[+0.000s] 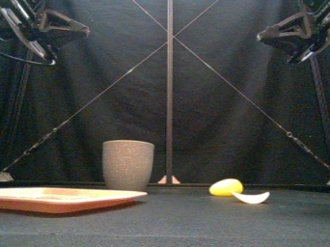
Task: Pick the chip then place it on the pink plate
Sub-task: Pick the chip
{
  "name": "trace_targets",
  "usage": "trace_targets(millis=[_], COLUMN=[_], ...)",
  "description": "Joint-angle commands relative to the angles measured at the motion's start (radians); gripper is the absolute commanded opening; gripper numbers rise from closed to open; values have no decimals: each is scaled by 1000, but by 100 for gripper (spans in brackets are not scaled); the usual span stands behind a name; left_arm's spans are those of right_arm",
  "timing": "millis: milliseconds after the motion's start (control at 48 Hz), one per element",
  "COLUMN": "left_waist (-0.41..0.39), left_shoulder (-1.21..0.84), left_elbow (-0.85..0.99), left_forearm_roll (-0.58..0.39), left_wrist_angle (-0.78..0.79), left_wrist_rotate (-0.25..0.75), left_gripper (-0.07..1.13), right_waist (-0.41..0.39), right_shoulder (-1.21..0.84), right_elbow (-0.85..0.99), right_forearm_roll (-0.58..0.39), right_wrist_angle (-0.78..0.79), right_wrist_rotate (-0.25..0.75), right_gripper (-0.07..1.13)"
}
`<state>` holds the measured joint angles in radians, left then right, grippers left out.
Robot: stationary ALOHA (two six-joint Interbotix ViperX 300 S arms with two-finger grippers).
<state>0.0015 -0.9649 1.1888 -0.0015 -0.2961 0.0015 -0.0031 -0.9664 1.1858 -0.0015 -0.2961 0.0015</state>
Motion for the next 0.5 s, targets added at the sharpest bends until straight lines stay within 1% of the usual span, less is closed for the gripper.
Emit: trace_targets(millis=[21, 104, 167, 208, 271, 292, 333, 396, 458, 500], left_waist=[0, 0, 0, 0, 0, 0, 0, 0, 2, 3], left_shoulder=[6, 8, 6, 6, 6, 6, 6, 6, 6, 6], left_elbow=[-29, -28, -26, -25, -23, -21, -18, -11, -3, 3], left_forearm_roll=[0, 0, 0, -2, -2, -2, -2, -2, -2, -2], left_wrist_angle=[-3, -6, -6, -6, -6, -5, -6, -6, -6, -9], left_wrist_rotate=[-2, -2, -2, -3, -5, -5, -6, -5, -5, -3], left_gripper=[-1, -1, -1, -1, -1, -1, -1, -1, -1, -1], right_waist=[-9, -14, -17, -18, -18, -15, -12, -5, 17, 35], right_shoulder=[28, 61, 91, 117, 155, 175, 201, 236, 265, 279], right_elbow=[-37, -51, -64, -72, -75, -74, -69, -57, -38, -23], right_forearm_roll=[5, 12, 38, 72, 153, 202, 268, 365, 436, 463], right_wrist_angle=[-3, -3, -5, -8, -8, -8, -6, -3, 0, 2], right_wrist_rotate=[9, 25, 46, 66, 115, 149, 196, 281, 362, 420], right_gripper=[-4, -1, 2, 5, 11, 16, 23, 37, 53, 66])
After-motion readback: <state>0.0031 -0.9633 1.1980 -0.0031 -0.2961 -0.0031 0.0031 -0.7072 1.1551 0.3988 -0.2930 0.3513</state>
